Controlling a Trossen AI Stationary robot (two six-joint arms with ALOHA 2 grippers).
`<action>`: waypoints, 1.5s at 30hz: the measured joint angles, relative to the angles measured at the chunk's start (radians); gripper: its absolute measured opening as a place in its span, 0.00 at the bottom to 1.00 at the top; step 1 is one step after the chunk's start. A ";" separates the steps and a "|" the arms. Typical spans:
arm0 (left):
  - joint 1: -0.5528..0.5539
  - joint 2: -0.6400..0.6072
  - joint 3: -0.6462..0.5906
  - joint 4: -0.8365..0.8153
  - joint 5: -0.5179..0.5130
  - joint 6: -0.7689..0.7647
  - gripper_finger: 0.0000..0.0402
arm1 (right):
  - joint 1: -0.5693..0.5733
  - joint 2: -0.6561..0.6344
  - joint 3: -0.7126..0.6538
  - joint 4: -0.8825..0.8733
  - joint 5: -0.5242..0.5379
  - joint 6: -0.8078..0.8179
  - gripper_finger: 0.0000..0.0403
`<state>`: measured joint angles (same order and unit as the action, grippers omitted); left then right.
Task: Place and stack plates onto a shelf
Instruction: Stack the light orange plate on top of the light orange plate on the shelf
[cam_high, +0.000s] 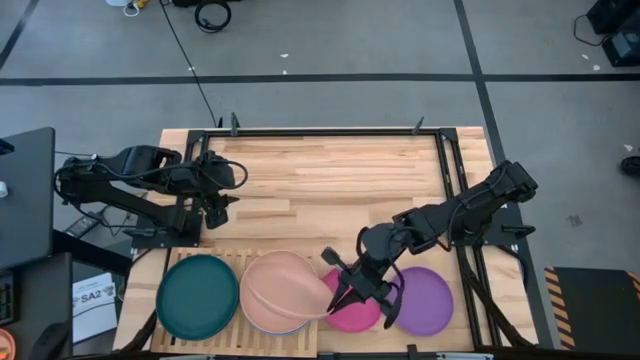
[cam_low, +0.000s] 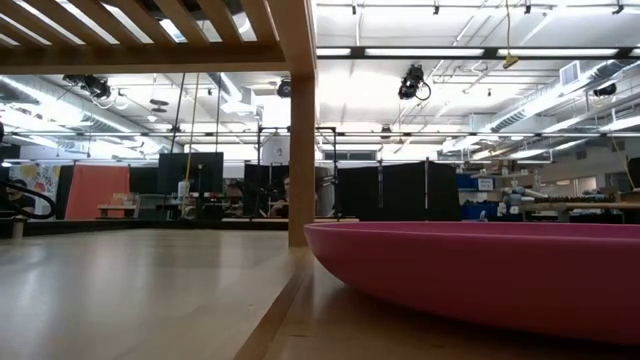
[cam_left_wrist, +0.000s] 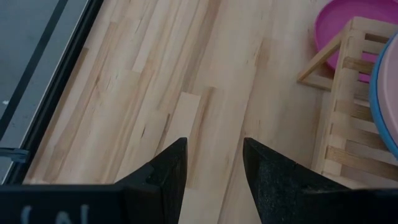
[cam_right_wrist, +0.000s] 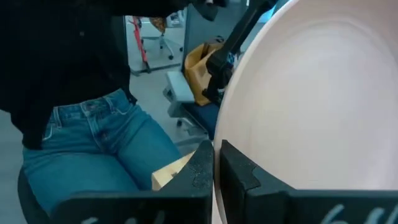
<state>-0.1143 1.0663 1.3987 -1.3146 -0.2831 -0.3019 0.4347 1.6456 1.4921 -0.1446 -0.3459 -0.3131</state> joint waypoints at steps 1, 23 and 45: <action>0.000 0.000 0.000 0.000 0.000 0.000 0.40 | -0.003 0.004 0.000 0.003 0.000 -0.001 0.04; 0.000 0.000 0.000 -0.009 0.001 0.000 0.40 | -0.056 0.072 0.000 -0.031 -0.007 -0.005 0.04; 0.000 0.000 0.000 -0.014 0.001 0.000 0.40 | -0.059 0.071 0.000 -0.031 0.023 0.004 0.14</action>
<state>-0.1146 1.0666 1.3987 -1.3289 -0.2825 -0.3016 0.3755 1.7168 1.4921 -0.1761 -0.3233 -0.3088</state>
